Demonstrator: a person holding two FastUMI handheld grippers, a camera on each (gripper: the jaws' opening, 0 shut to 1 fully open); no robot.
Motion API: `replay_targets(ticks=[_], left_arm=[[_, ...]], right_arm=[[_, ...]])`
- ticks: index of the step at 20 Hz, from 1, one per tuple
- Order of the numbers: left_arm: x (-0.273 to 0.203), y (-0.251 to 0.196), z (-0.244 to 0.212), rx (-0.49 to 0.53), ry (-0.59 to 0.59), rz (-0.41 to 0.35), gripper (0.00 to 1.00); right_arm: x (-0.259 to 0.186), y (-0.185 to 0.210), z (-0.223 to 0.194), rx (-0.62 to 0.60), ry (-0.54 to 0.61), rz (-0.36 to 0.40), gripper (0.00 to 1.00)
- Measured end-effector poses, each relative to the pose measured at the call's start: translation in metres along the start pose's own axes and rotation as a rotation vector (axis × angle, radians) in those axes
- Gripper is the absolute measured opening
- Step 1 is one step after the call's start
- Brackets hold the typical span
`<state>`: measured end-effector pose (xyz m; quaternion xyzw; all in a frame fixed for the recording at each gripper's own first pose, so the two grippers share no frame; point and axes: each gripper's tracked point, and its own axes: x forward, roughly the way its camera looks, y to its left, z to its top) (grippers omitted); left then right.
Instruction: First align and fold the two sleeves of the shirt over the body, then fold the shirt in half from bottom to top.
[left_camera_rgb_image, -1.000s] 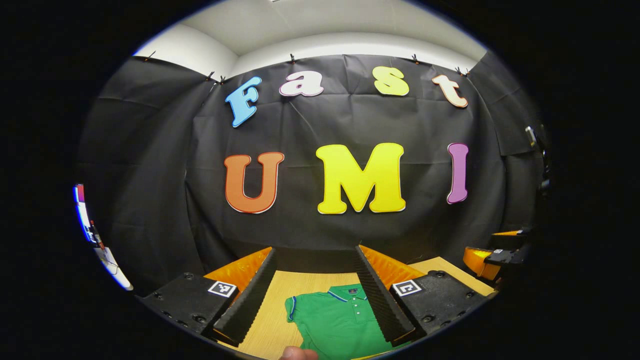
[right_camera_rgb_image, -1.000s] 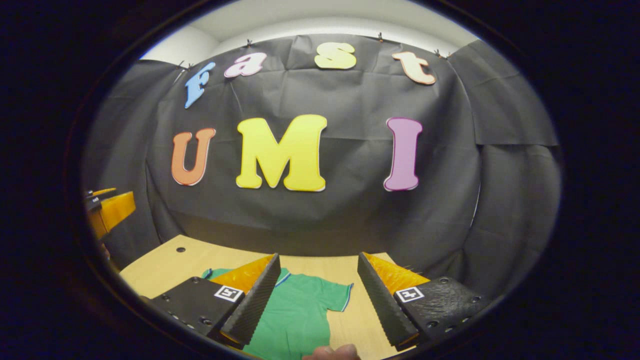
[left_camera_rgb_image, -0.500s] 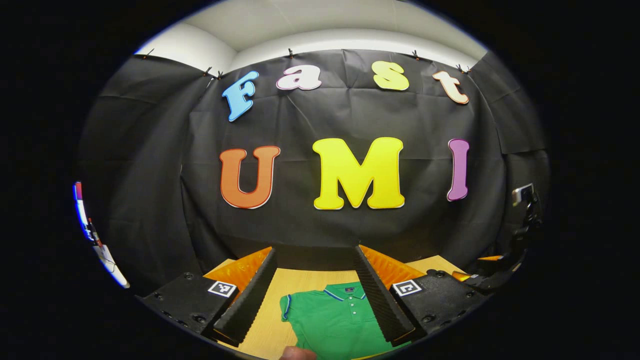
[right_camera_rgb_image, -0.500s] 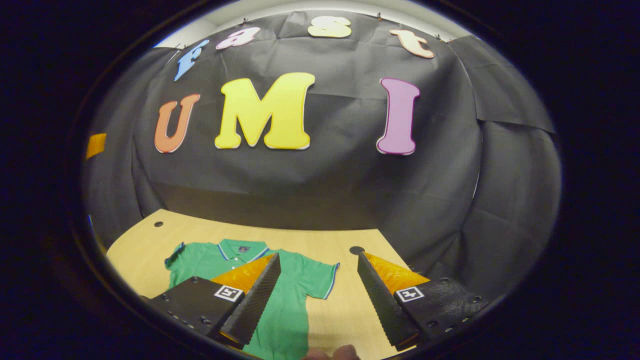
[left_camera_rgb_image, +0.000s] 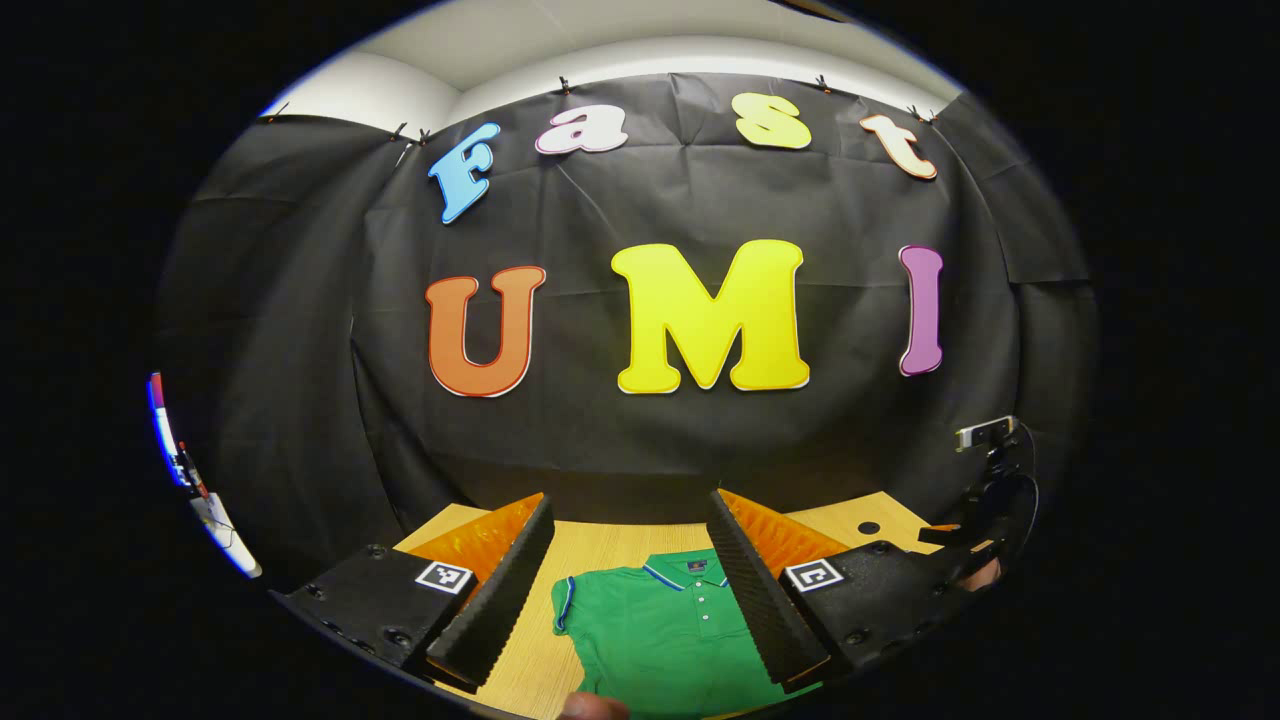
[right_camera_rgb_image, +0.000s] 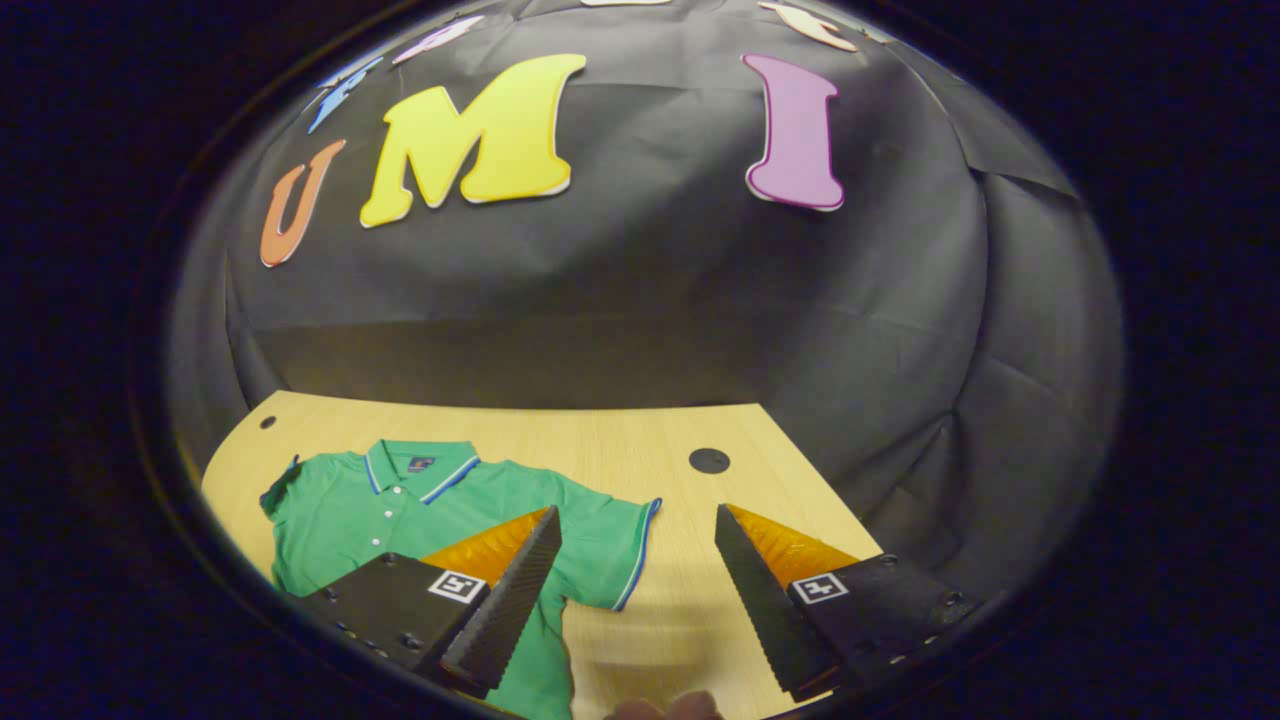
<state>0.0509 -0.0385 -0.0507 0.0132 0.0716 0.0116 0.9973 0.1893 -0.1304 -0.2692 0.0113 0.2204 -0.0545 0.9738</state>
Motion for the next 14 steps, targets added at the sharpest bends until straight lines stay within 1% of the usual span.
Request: replay_targets(ticks=[1, 3, 6, 9, 11, 14], left_arm=[[0.003, -0.001, -0.002, 0.004, 0.005, 0.005, 0.97], [0.009, -0.002, -0.008, 0.002, 0.018, 0.013, 0.97], [0.011, -0.009, -0.018, 0.0, 0.043, 0.005, 0.98], [0.013, -0.014, -0.026, 0.019, 0.063, 0.005, 0.98], [0.016, -0.012, -0.031, 0.024, 0.072, 0.011, 0.98], [0.021, -0.016, -0.036, 0.022, 0.081, 0.015, 0.98]], right_arm=[[0.013, 0.001, -0.006, 0.001, 0.019, 0.01, 0.96], [0.038, 0.005, -0.019, 0.008, 0.055, 0.031, 0.95], [0.071, 0.008, -0.039, -0.012, 0.095, 0.049, 0.95], [0.093, 0.004, -0.058, -0.019, 0.141, 0.053, 0.95], [0.105, 0.0, -0.066, 0.001, 0.167, 0.047, 0.95], [0.113, 0.003, -0.077, 0.043, 0.216, 0.066, 0.94]])
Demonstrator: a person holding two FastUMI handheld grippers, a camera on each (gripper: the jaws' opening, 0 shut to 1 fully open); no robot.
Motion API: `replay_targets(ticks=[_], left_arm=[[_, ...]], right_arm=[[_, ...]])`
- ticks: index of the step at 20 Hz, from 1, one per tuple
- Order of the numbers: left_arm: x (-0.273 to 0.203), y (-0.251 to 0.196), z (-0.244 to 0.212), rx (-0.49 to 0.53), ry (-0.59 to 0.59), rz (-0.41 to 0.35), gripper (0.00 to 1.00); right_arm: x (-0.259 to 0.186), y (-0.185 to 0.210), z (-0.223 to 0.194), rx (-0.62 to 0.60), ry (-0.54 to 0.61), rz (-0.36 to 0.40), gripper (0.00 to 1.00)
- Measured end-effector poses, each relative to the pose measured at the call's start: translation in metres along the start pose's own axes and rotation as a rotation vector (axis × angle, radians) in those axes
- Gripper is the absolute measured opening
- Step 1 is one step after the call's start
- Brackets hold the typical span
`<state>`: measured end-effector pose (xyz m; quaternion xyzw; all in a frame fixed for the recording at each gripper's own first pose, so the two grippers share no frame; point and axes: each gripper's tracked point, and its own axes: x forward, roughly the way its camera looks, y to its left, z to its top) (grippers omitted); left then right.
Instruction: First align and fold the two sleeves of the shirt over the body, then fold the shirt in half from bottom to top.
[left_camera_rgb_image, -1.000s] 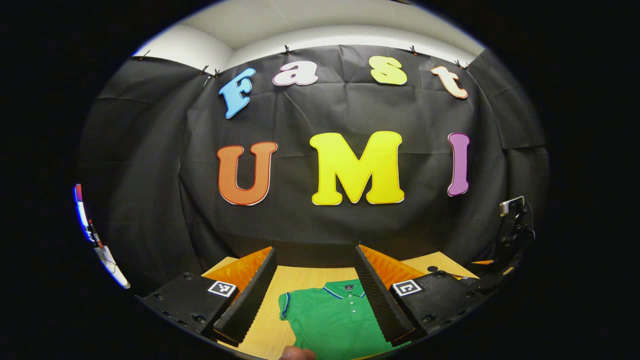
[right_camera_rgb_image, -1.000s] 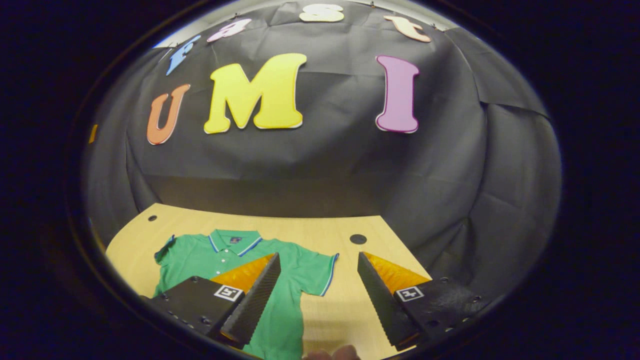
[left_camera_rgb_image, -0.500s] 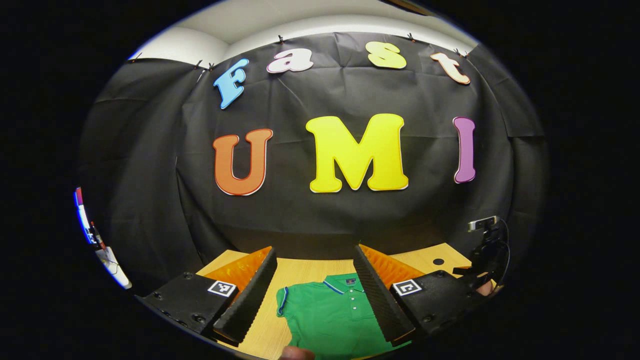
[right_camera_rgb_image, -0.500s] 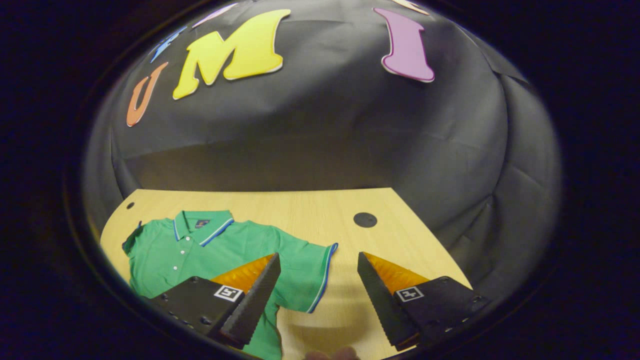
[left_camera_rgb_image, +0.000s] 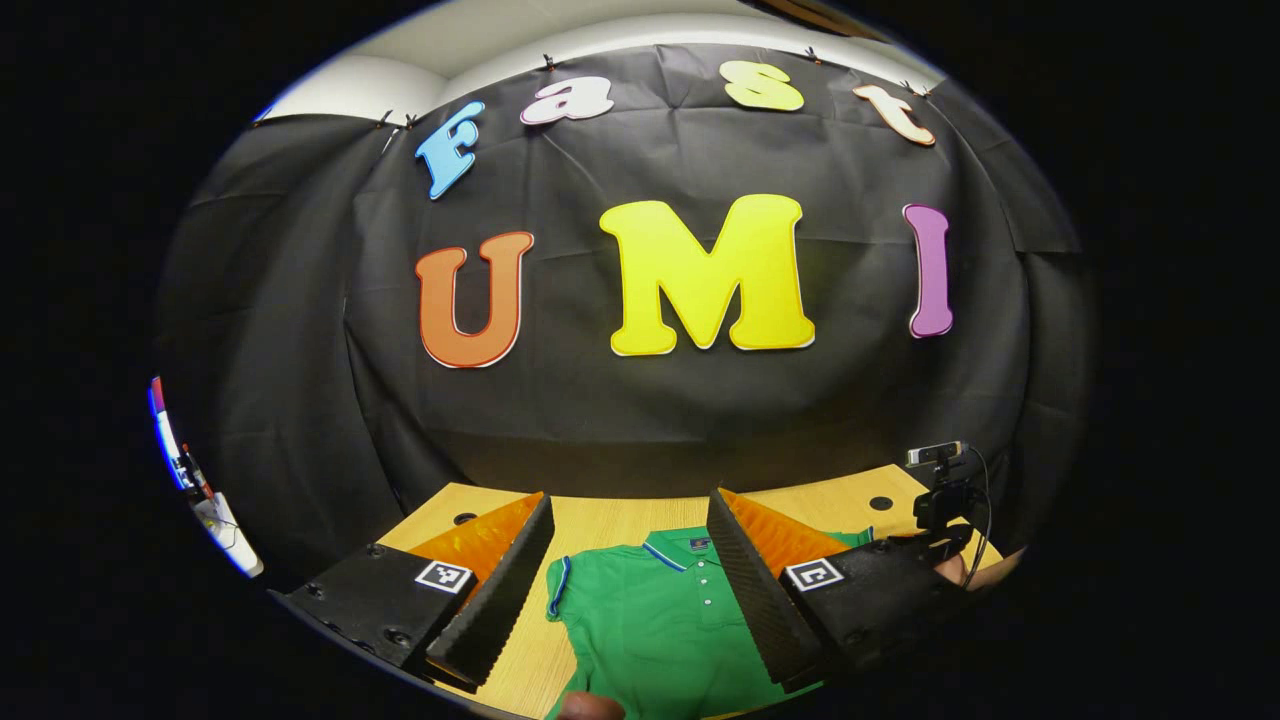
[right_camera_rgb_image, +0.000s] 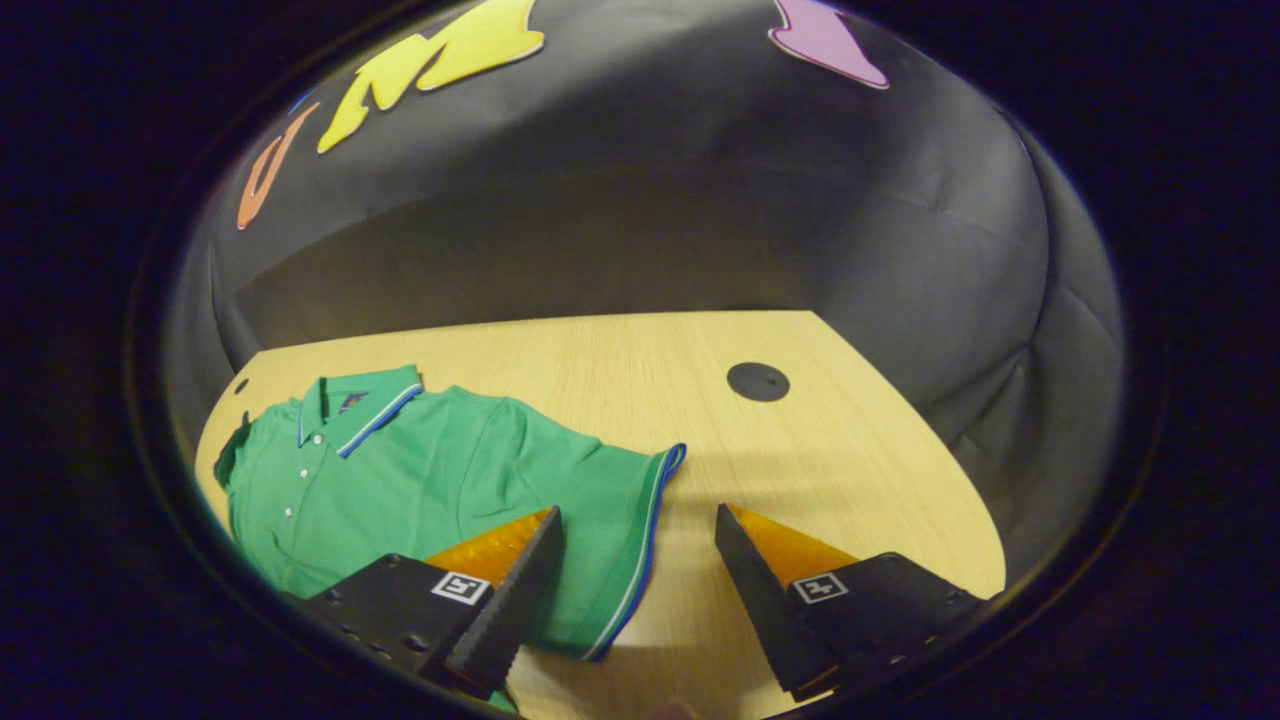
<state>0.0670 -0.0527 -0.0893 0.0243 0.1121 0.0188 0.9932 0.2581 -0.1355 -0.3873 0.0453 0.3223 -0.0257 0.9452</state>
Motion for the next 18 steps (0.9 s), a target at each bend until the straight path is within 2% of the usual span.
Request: replay_targets(ticks=[1, 3, 5, 6, 8, 9, 10, 14, 18], left_arm=[[0.001, -0.001, 0.001, 0.005, -0.001, -0.001, 0.98], [0.001, -0.004, 0.003, 0.015, -0.008, -0.005, 0.98], [0.003, -0.005, 0.003, 0.013, -0.012, -0.01, 0.98], [0.004, -0.003, 0.002, 0.011, -0.01, -0.008, 0.98], [0.005, -0.001, 0.001, 0.01, -0.005, -0.002, 0.98], [0.004, 0.001, 0.001, 0.01, -0.006, 0.001, 0.98], [0.004, 0.002, 0.003, 0.008, -0.008, 0.002, 0.98], [0.004, 0.008, 0.0, 0.004, -0.006, 0.008, 0.98], [0.002, 0.016, 0.0, -0.007, -0.011, 0.018, 0.98]], right_arm=[[0.001, 0.001, -0.001, 0.01, 0.013, 0.002, 0.87], [0.007, 0.002, 0.001, 0.016, 0.022, 0.01, 0.68], [0.006, 0.003, 0.001, 0.023, 0.037, 0.012, 0.37], [0.002, 0.005, 0.0, 0.024, 0.037, 0.027, 0.37], [0.003, 0.007, 0.0, 0.047, 0.049, 0.033, 0.03], [0.006, 0.008, -0.001, 0.061, 0.05, 0.046, 0.08], [0.005, 0.008, 0.0, 0.074, 0.057, 0.051, 0.0], [0.0, 0.008, 0.013, 0.071, 0.035, 0.043, 0.0], [-0.021, 0.024, 0.041, 0.076, -0.01, 0.071, 0.0]])
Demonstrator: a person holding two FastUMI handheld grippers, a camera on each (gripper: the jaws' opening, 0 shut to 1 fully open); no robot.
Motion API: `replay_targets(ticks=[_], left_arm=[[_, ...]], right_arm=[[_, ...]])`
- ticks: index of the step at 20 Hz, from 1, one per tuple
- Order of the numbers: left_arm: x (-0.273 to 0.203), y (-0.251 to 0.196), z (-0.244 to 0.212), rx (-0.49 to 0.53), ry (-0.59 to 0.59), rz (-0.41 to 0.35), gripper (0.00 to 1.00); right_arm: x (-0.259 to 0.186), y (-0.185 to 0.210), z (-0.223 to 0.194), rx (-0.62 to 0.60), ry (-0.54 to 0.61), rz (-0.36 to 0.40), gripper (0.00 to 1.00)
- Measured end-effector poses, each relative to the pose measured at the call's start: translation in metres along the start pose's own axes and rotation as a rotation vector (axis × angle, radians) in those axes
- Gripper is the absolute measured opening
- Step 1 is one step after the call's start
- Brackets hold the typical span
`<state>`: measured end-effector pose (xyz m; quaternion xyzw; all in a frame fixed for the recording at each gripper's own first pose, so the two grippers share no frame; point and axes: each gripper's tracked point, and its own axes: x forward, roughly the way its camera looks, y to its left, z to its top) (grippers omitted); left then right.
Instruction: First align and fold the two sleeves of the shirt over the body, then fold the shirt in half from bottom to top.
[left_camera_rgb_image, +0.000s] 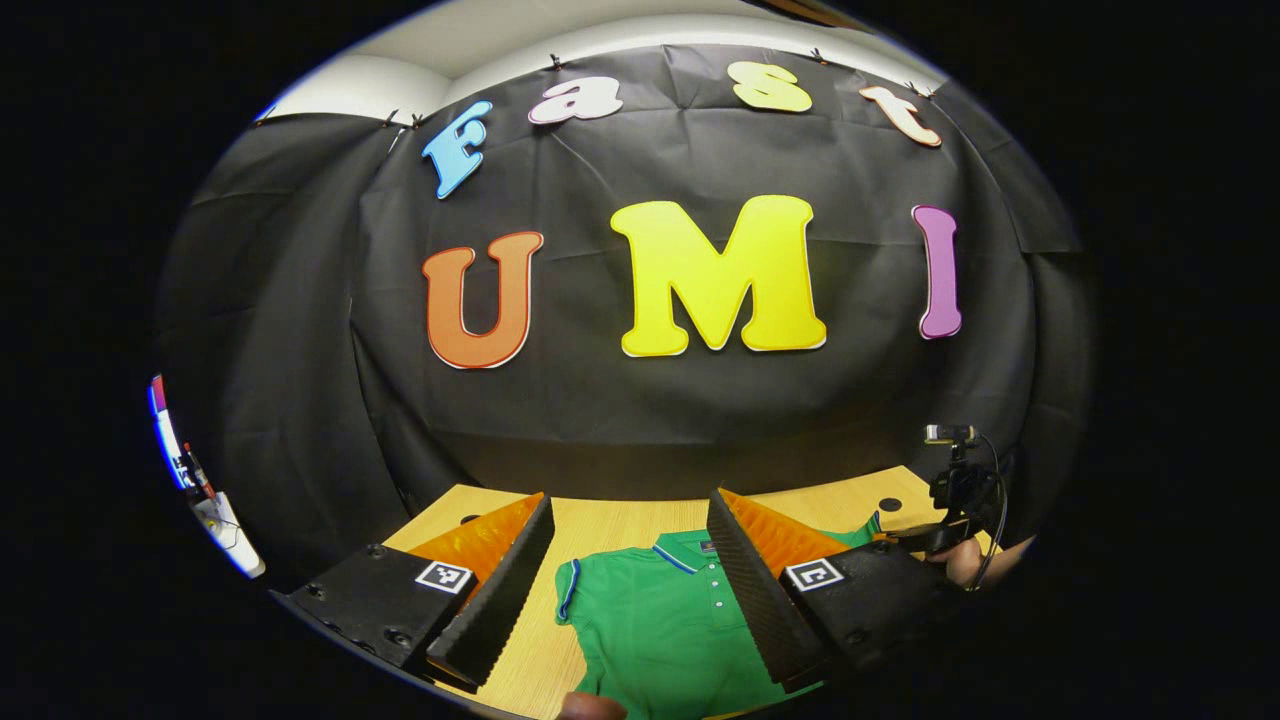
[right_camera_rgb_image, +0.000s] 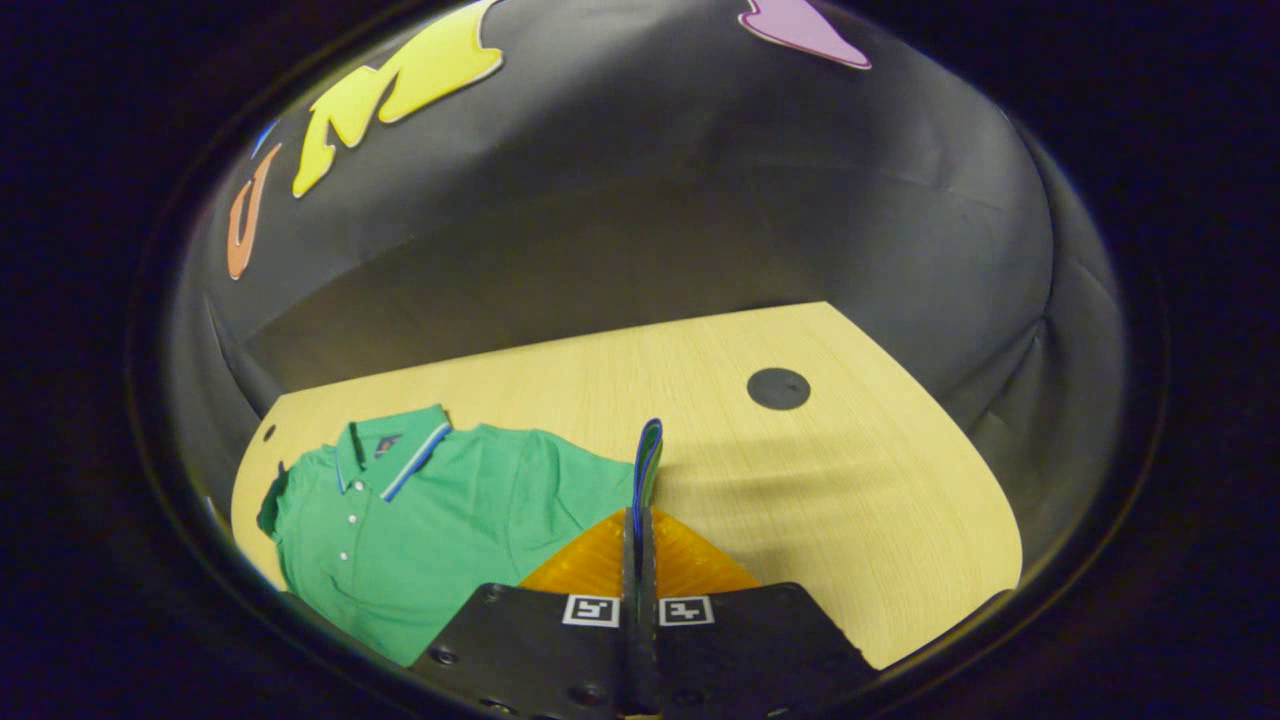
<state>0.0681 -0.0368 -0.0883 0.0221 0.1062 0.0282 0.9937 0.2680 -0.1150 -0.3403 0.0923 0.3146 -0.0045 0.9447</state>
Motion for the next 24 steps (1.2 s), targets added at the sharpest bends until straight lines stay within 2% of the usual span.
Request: replay_targets(ticks=[6, 11, 16, 18, 19, 20, 23, 24], left_arm=[[-0.008, 0.019, 0.008, -0.024, -0.025, 0.026, 0.98], [-0.019, 0.055, 0.008, -0.059, -0.033, 0.079, 0.97], [-0.032, 0.098, 0.007, -0.077, -0.034, 0.152, 0.97], [-0.037, 0.11, 0.005, -0.094, -0.032, 0.165, 0.97], [-0.037, 0.114, 0.003, -0.1, -0.029, 0.169, 0.97], [-0.037, 0.116, 0.0, -0.105, -0.019, 0.165, 0.98], [-0.036, 0.116, -0.01, -0.129, 0.009, 0.125, 0.98], [-0.033, 0.116, -0.011, -0.131, 0.008, 0.11, 0.98]], right_arm=[[-0.018, 0.058, 0.028, -0.058, -0.023, 0.038, 0.0], [-0.017, 0.126, 0.023, -0.121, 0.007, 0.077, 0.0], [-0.016, 0.179, 0.005, -0.106, 0.065, 0.103, 0.0], [-0.02, 0.199, 0.001, -0.1, 0.078, 0.137, 0.13], [-0.025, 0.207, 0.004, -0.099, 0.069, 0.157, 0.27], [-0.028, 0.21, 0.005, -0.118, 0.055, 0.159, 0.29], [-0.045, 0.211, 0.015, -0.179, 0.002, 0.146, 0.98], [-0.057, 0.211, 0.021, -0.183, -0.019, 0.139, 0.99]])
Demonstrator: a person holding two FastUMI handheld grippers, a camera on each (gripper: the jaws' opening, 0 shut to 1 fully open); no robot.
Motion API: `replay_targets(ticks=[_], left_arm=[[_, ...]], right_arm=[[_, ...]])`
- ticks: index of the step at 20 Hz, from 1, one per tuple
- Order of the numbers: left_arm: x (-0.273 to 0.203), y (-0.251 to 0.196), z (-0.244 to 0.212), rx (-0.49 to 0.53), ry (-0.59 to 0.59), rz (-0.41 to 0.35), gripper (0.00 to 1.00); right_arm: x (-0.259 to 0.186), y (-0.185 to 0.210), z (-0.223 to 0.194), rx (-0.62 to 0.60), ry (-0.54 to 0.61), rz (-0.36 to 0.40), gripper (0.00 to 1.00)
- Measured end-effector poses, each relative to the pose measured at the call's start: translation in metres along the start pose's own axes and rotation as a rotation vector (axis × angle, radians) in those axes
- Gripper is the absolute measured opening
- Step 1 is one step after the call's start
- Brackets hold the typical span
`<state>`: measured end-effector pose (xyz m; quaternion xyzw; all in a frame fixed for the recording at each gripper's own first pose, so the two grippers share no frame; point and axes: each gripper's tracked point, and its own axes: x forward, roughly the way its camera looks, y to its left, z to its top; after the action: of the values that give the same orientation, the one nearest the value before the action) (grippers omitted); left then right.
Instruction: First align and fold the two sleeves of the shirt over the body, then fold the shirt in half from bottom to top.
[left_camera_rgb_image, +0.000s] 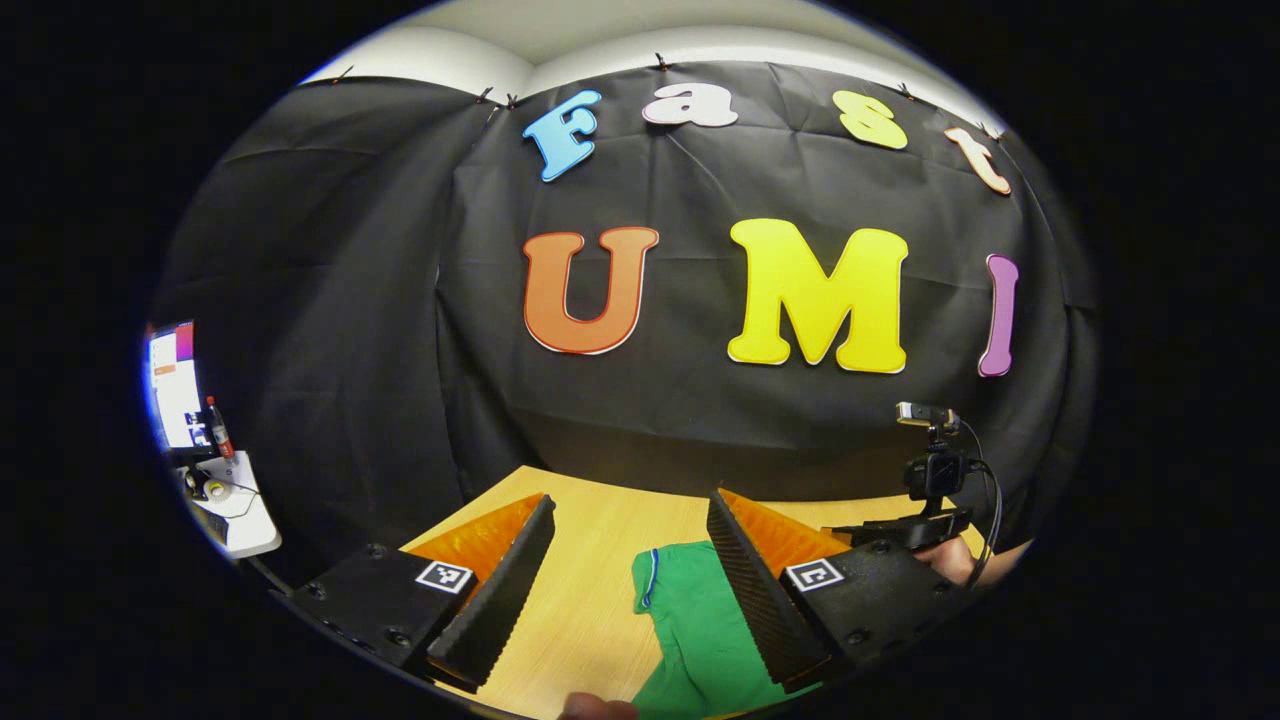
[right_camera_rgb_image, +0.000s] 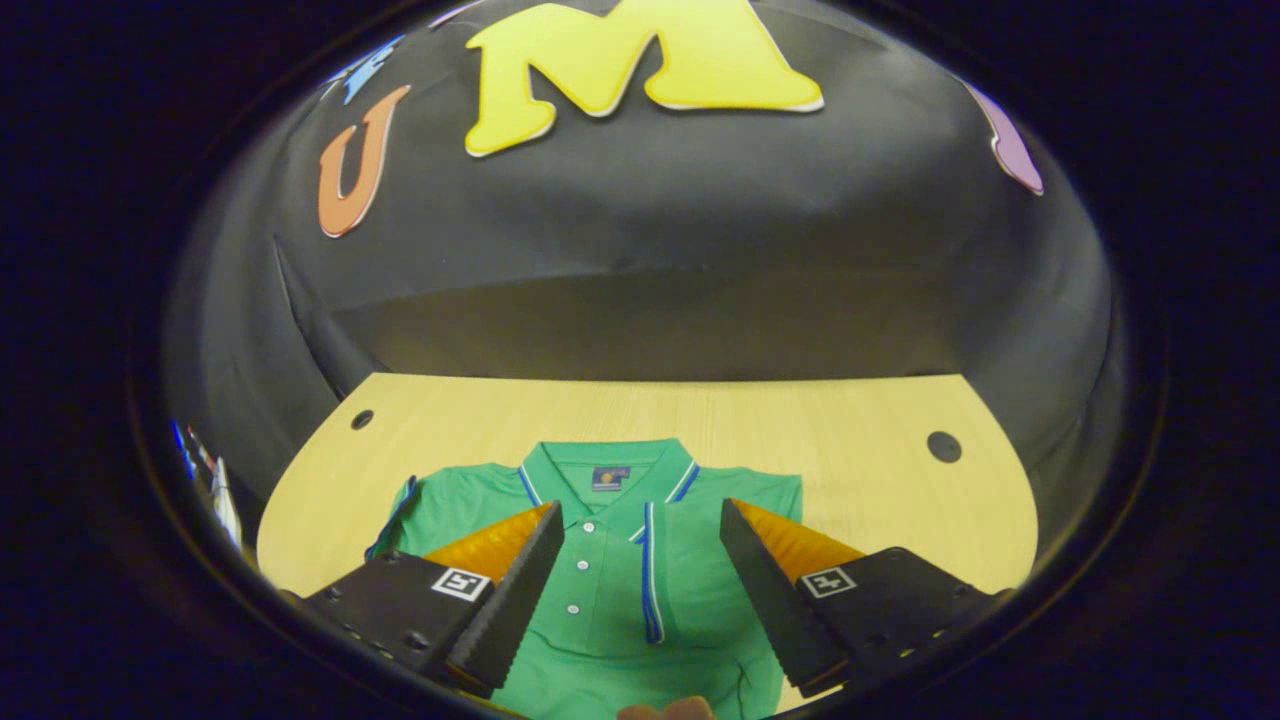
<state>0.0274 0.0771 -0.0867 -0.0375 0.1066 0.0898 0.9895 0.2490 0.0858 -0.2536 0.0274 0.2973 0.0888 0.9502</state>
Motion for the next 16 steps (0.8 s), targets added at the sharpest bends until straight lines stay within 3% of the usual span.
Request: replay_targets(ticks=[1, 2, 6, 9, 16], left_arm=[[0.002, 0.001, -0.002, 0.006, 0.004, -0.009, 0.98], [0.006, 0.002, -0.005, 0.013, 0.01, -0.019, 0.98], [0.024, 0.002, -0.022, 0.034, 0.051, -0.068, 0.98], [0.044, -0.004, -0.038, 0.049, 0.09, -0.109, 0.98], [0.103, -0.02, -0.102, 0.079, 0.291, -0.198, 0.98]], right_arm=[[-0.01, 0.001, 0.005, 0.0, -0.014, -0.002, 0.92], [-0.023, 0.0, 0.008, 0.0, -0.028, -0.005, 0.96], [-0.07, -0.005, 0.02, -0.014, -0.083, -0.01, 0.92], [-0.102, -0.014, 0.025, -0.031, -0.114, -0.025, 0.96], [-0.169, -0.034, 0.031, -0.065, -0.162, -0.037, 0.96]])
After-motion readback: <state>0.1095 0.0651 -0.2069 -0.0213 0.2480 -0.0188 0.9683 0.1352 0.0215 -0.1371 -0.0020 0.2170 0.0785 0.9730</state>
